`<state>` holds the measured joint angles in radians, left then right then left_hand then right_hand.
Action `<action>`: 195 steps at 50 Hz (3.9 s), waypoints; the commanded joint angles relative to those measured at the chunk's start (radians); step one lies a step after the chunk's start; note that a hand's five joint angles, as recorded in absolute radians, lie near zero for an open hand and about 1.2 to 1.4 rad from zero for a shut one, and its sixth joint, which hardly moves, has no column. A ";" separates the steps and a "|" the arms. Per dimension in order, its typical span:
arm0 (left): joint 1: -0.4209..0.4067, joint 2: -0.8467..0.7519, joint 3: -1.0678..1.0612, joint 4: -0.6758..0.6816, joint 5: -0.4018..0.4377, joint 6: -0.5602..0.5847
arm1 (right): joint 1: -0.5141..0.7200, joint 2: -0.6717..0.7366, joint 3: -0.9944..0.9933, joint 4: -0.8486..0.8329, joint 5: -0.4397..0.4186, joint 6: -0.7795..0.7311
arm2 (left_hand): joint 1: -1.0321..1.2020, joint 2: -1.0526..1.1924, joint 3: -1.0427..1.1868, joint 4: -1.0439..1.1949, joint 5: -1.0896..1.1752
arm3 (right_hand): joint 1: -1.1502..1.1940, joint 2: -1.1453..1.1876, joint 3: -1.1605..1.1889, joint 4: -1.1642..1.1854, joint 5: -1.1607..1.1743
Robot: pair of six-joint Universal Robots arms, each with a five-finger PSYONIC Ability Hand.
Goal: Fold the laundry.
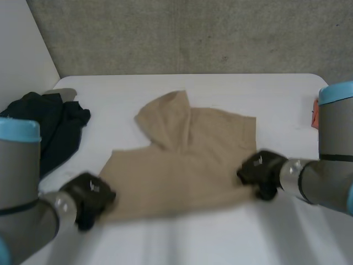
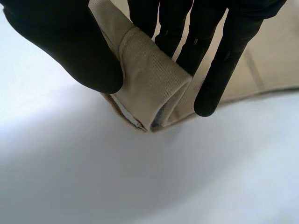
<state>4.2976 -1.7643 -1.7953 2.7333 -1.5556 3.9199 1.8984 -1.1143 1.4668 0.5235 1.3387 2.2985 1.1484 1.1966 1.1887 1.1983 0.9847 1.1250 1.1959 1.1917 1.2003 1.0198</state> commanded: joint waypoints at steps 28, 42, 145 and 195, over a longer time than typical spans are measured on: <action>-0.016 -0.563 0.675 0.482 0.209 -0.053 | 0.027 0.004 0.098 -0.226 0.033 0.073 | -0.548 -0.596 -0.588 -0.598 -0.558 | 0.271 0.200 0.205 0.196 0.202; 0.017 -0.707 0.795 0.465 0.235 -0.125 | 0.014 0.025 0.098 -0.273 0.034 0.081 | 0.248 0.200 0.208 0.198 0.237 | 0.271 0.200 0.205 0.196 0.202; -0.058 0.037 0.075 0.336 -0.023 -0.229 | 0.022 -0.116 0.109 -0.216 0.040 0.171 | 0.248 0.200 0.208 0.198 0.237 | 0.271 0.200 0.205 0.196 0.202; -0.170 -0.170 0.116 0.822 -0.069 -0.295 | -0.056 0.016 0.175 -0.635 0.066 0.499 | -0.974 -1.022 -1.014 -1.024 -0.985 | -0.572 -0.643 -0.638 -0.647 -0.641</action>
<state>4.1531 -1.9429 -1.6482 3.5313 -1.6157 3.6433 1.8458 -1.1717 1.6135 0.0407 1.4276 2.7879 0.1878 0.2043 0.2102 0.2010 0.0471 0.4357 0.4215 0.4314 0.4336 0.2663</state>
